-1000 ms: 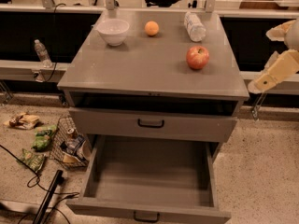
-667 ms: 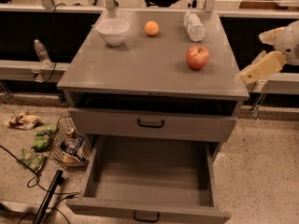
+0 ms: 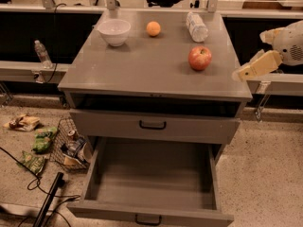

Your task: Place apple into middle drawer

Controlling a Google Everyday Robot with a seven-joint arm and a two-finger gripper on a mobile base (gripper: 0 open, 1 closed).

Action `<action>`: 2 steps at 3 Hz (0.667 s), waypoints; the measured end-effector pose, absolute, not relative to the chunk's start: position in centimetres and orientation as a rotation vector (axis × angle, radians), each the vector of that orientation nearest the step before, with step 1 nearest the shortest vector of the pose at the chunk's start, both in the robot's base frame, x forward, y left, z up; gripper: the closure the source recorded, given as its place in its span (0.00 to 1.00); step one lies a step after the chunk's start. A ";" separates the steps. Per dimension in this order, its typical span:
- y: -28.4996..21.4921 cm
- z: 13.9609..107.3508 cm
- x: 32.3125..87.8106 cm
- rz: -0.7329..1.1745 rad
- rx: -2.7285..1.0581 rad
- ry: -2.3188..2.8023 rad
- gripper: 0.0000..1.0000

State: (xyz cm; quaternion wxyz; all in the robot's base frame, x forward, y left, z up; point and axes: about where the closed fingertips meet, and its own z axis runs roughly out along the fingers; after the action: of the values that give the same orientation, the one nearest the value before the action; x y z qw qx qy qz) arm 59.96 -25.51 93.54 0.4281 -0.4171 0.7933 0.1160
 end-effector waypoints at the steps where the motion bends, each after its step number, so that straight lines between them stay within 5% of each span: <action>1: -23.4 92.6 62.6 0.287 -1.024 1.965 0.00; 2: -20.9 91.0 65.3 0.309 -1.011 1.960 0.00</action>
Offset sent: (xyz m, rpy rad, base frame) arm 0.0957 0.0821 -0.0512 0.0694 -0.0079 -0.0103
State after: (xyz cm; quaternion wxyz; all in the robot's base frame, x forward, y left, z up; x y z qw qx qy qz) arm 65.28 -20.90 90.95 0.4416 -0.4073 0.7897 0.1245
